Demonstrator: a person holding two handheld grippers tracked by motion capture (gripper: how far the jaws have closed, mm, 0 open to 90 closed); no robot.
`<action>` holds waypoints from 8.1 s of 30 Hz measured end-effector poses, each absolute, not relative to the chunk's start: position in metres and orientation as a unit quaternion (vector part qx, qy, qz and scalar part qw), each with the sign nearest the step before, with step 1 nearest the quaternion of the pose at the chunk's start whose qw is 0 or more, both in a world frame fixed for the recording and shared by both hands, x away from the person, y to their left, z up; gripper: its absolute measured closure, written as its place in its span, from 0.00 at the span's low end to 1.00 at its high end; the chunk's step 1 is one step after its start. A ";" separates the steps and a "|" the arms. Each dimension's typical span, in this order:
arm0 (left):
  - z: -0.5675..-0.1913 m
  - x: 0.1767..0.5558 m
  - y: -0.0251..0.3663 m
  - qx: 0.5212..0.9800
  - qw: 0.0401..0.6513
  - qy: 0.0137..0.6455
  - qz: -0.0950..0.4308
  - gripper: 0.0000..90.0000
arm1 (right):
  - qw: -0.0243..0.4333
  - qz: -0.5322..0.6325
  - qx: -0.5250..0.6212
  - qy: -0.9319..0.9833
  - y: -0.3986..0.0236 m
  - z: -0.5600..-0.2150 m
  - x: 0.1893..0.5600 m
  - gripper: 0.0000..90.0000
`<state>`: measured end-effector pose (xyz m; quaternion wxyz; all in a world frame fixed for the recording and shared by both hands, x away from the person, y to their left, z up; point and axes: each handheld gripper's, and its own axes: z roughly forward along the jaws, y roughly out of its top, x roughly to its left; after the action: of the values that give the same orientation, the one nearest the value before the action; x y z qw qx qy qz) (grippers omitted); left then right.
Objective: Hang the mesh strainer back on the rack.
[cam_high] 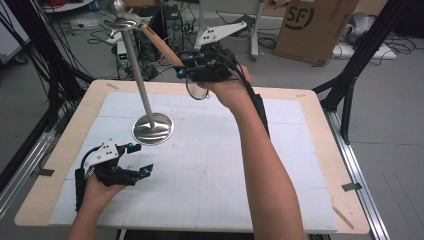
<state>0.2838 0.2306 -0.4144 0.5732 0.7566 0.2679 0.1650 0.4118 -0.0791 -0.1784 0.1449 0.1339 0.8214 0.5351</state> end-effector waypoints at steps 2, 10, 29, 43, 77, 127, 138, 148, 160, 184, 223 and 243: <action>-0.414 0.284 0.231 0.757 0.573 0.268 0.165 0.17 | 0.146 0.535 0.136 0.821 -0.077 -0.177 0.414 0.76; -0.414 0.283 0.231 0.756 0.575 0.266 0.164 0.17 | 0.147 0.528 0.136 0.825 -0.071 -0.177 0.417 0.76; -0.414 0.282 0.229 0.757 0.575 0.264 0.162 0.17 | 0.140 0.516 0.160 0.829 -0.061 -0.191 0.435 0.76; -0.413 0.281 0.230 0.757 0.575 0.264 0.162 0.17 | 0.137 0.508 0.161 0.835 -0.045 -0.193 0.441 0.76; -0.413 0.279 0.229 0.759 0.574 0.263 0.159 0.17 | 0.118 0.497 0.165 0.844 -0.024 -0.196 0.444 0.65; -0.414 0.278 0.227 0.763 0.568 0.263 0.163 0.17 | 0.165 0.536 0.183 0.807 -0.161 -0.227 0.379 0.50; -0.415 0.278 0.226 0.764 0.567 0.263 0.162 0.17 | 0.164 0.542 0.200 0.800 -0.187 -0.256 0.369 0.47; -0.415 0.278 0.226 0.764 0.566 0.262 0.164 0.17 | 0.172 0.551 0.219 0.787 -0.208 -0.280 0.352 0.44; -0.414 0.277 0.226 0.764 0.566 0.261 0.164 0.17 | 0.182 0.553 0.238 0.777 -0.223 -0.312 0.329 0.42; -0.415 0.277 0.224 0.766 0.565 0.259 0.162 0.17 | 0.187 0.546 0.273 0.770 -0.257 -0.359 0.304 0.38; -0.411 0.274 0.220 0.762 0.574 0.251 0.165 0.17 | 0.156 0.533 0.304 0.774 -0.268 -0.400 0.285 0.28; -0.410 0.275 0.224 0.757 0.575 0.258 0.173 0.17 | 0.151 0.531 0.307 0.775 -0.270 -0.403 0.286 0.28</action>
<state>0.2750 0.2237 -0.4098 0.5752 0.7568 0.2580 0.1728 0.2859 -0.2703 -0.4029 0.1512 0.3070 0.7754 0.5307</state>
